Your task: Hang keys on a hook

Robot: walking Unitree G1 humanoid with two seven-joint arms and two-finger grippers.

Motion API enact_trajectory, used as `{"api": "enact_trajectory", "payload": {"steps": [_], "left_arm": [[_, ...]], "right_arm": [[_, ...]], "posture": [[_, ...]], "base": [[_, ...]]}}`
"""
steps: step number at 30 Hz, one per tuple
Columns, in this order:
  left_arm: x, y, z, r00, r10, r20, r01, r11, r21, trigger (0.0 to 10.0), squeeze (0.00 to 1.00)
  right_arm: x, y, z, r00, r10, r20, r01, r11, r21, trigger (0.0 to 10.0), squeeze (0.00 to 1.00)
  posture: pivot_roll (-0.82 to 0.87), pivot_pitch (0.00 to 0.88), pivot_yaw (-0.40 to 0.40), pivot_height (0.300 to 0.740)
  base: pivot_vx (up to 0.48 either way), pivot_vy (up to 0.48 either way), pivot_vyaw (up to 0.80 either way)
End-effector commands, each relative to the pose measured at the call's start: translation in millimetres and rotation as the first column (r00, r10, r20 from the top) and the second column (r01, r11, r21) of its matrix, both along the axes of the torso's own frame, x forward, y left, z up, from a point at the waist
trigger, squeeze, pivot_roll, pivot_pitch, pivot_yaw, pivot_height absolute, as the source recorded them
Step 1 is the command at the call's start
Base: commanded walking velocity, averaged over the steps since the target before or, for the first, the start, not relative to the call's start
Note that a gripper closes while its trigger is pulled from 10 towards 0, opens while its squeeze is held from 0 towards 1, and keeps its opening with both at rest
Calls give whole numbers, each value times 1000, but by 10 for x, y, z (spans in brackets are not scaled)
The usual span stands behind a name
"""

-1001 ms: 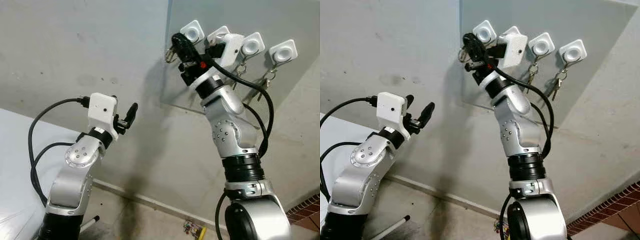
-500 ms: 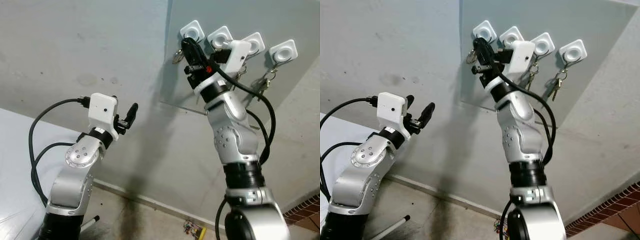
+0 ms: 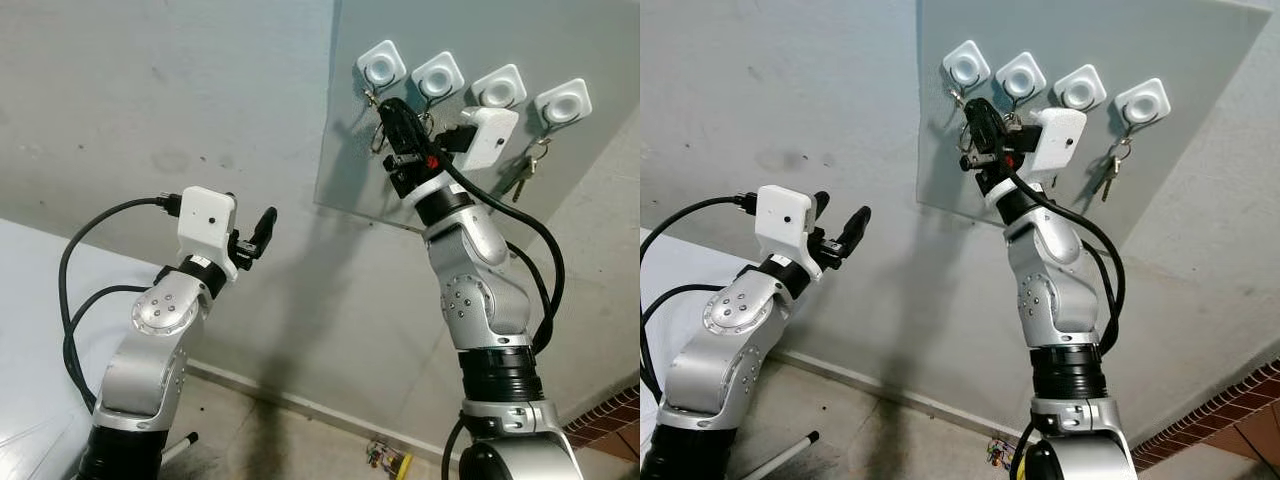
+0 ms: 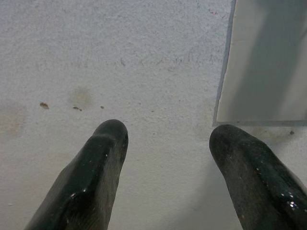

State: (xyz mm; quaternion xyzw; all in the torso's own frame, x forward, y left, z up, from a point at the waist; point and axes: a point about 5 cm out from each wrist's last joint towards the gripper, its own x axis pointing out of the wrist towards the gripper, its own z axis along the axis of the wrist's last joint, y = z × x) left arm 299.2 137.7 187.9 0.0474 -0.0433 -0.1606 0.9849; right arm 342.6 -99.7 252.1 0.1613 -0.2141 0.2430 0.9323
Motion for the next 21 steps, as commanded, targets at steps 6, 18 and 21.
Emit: {"api": "enact_trajectory", "payload": {"steps": [6,18,21], "left_arm": [[-6,-31,30,1000,-12,5,12,1000,0,10000,0],[-9,-28,40,1000,-7,6,7,1000,-5,10000,0],[-14,-19,34,1000,-2,5,2,1000,-7,10000,0]], "right_arm": [[-30,8,66,1000,19,24,-19,1000,-10,10000,0],[-129,104,134,986,143,85,-144,990,-3,10000,0],[-173,104,175,978,181,108,-185,982,26,10000,0]], "posture": [[-87,0,-63,740],[-83,0,-66,740],[-83,0,-68,740]], "base": [[0,0,0],[0,0,0],[0,0,0]]}}
